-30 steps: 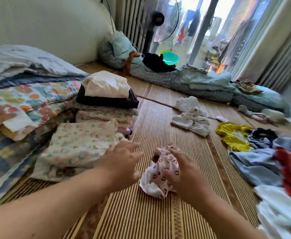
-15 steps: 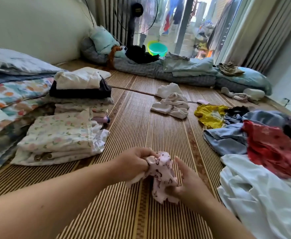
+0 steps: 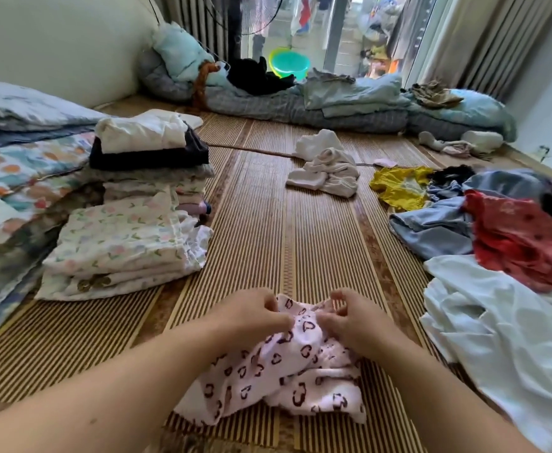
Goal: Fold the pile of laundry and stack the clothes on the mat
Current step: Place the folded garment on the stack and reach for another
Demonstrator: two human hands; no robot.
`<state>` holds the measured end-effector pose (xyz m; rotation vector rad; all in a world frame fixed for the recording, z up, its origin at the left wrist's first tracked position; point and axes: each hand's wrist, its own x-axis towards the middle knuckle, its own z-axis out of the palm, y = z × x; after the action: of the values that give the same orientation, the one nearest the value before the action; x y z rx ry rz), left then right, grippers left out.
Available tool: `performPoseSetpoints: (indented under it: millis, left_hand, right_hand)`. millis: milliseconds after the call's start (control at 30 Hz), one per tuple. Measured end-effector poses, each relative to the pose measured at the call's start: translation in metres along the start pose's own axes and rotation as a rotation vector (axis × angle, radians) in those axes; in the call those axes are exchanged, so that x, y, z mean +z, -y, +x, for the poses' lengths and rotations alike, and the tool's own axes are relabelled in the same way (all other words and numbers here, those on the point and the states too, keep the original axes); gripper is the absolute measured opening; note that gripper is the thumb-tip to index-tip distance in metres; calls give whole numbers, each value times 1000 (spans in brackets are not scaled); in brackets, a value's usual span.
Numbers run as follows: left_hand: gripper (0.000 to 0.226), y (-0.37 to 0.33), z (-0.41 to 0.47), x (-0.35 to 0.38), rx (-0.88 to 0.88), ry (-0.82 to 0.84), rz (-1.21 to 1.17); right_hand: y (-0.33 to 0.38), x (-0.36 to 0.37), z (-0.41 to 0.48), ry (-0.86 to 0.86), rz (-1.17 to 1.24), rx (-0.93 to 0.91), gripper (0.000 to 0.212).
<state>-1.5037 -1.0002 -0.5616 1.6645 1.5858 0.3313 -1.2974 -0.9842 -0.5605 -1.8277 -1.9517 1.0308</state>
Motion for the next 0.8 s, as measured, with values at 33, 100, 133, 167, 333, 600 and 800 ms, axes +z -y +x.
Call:
performPoseSetpoints:
  millis: [33,100,133,167,333,600,800]
  left_hand:
    - [36,0,2,8,16,-18,13]
    - [74,0,3,18,31,23,-10]
    - [91,0,2,17,33,47,-47]
    - [102,-2,1,13,46,65,-92]
    - [88,-24,-8,1,216,34,-378]
    - [4,-34,-14,-21,206,-316,-549]
    - [39,-39,-17,-20,176,53,-908]
  right_hand:
    - [1,8,1,6,-51,10,13]
    - [3,14,4,15,-80,12,16]
    - [6,12,4,6,-5,10,19]
    - [11,8,3,-8,130,7,19]
    - [43,-20,-10,67,751,-84,31]
    - [54,-33,-25,-251,713,-226,15]
    - [57,-24,-33,-9,671,-293,15]
